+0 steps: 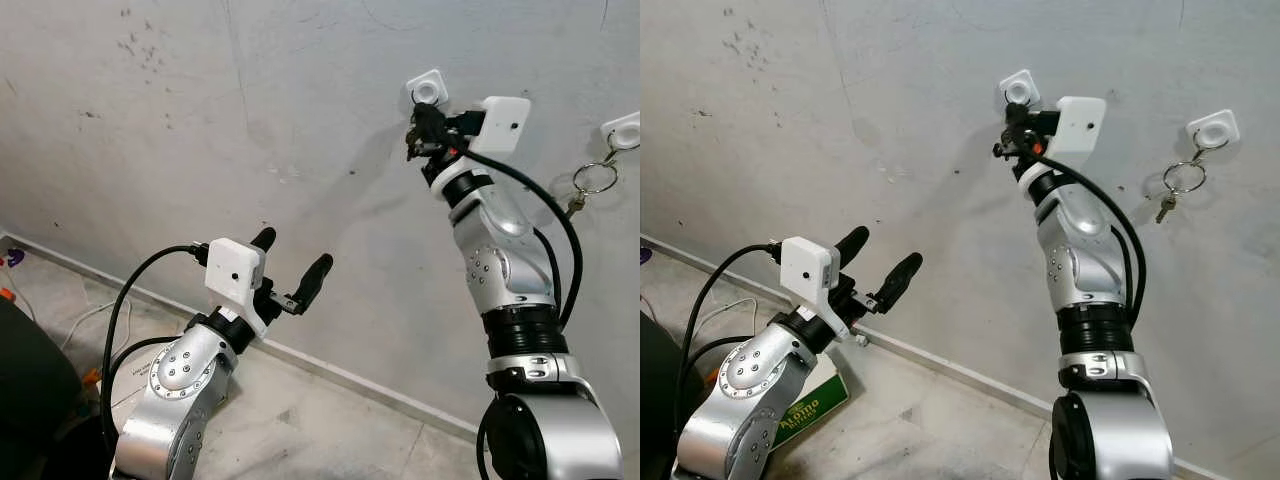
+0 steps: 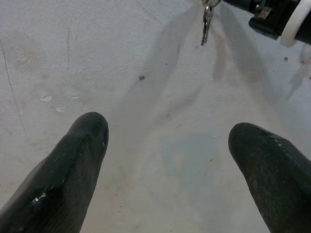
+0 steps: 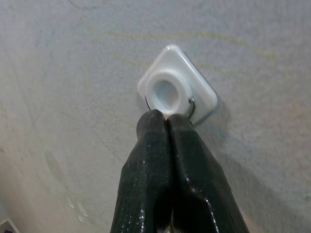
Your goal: Hang keys on a hook
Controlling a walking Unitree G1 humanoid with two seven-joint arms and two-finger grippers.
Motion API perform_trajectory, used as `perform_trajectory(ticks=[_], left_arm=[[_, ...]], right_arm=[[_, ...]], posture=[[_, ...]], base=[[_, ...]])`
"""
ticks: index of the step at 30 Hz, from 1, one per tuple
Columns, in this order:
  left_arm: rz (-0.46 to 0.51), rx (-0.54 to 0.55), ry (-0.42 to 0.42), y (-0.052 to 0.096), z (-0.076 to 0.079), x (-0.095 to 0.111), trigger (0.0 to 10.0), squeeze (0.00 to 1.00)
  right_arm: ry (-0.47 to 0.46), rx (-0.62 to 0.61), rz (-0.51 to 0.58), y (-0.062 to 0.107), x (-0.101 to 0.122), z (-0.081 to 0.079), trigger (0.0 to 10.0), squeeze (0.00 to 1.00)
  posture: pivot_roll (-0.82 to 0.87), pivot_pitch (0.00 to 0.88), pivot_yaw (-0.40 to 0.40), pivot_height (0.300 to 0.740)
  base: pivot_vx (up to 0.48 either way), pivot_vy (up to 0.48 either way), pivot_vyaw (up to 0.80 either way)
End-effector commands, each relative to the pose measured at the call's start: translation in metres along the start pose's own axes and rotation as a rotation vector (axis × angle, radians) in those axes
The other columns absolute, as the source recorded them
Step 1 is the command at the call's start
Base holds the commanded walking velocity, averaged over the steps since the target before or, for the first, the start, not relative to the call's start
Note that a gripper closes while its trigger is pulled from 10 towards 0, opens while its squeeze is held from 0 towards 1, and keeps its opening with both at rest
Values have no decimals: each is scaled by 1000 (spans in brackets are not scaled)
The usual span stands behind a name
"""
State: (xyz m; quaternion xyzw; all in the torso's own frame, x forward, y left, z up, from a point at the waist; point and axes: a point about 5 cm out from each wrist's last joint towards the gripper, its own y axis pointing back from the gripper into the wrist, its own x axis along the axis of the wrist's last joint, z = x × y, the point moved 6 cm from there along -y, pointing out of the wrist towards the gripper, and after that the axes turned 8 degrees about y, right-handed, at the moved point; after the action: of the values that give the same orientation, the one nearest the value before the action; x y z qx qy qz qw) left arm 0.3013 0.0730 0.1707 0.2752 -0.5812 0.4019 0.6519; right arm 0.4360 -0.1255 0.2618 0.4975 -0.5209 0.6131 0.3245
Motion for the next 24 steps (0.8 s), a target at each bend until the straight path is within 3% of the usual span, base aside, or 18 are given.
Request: perform_trajectory(ticks=[1, 24], left_arm=[[-1, 2, -1, 0, 0, 1, 10000, 0], [-1, -1, -2, 1, -1, 1, 10000, 0]], right_arm=[[-10, -40, 30, -3, 9, 9, 10000, 0], [-55, -129, -25, 6, -11, 19, 10000, 0]], posture=[[112, 36, 23, 740], [118, 34, 21, 740]], base=[[0, 0, 0], [0, 0, 0]])
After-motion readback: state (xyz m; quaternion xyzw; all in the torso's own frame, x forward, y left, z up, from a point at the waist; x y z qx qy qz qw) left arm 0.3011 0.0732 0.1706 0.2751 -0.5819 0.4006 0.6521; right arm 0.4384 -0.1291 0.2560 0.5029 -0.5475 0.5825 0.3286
